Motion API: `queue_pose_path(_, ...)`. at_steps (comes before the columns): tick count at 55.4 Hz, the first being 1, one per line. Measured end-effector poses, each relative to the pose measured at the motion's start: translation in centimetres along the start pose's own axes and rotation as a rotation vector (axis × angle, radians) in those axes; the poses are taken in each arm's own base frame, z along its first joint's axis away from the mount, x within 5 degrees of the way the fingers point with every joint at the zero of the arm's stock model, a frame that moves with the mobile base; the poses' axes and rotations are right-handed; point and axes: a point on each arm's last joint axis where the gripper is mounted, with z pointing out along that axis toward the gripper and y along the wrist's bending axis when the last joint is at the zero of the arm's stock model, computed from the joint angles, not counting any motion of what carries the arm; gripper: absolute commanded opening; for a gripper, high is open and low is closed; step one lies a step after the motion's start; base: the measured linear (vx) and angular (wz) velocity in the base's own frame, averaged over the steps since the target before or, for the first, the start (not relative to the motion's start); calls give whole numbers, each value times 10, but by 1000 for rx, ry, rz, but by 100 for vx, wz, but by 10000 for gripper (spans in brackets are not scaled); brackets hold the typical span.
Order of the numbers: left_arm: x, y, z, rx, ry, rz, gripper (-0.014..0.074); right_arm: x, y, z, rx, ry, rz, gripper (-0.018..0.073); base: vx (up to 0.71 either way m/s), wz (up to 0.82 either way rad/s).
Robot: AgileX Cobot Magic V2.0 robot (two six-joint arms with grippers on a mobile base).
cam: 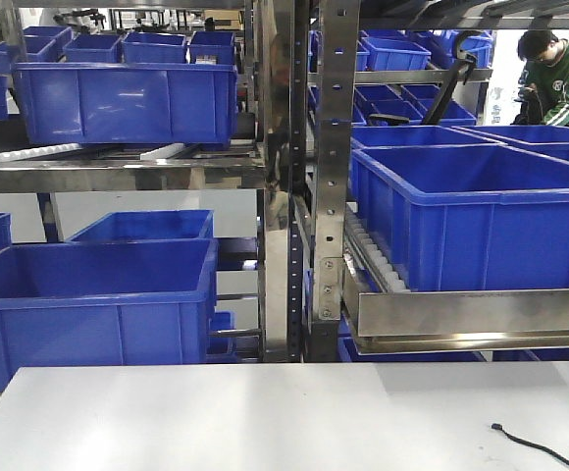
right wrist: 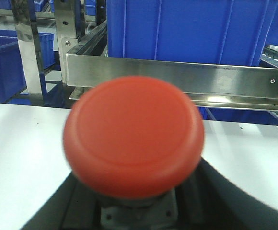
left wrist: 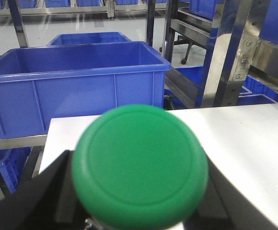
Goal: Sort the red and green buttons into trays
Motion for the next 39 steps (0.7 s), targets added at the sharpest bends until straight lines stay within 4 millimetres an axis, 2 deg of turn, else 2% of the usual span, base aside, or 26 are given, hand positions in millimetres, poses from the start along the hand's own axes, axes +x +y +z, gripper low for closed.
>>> queue_pose_path(39,1,0,0,-3,7,0,-1,0,0,0,0,0,3,-9,0,0)
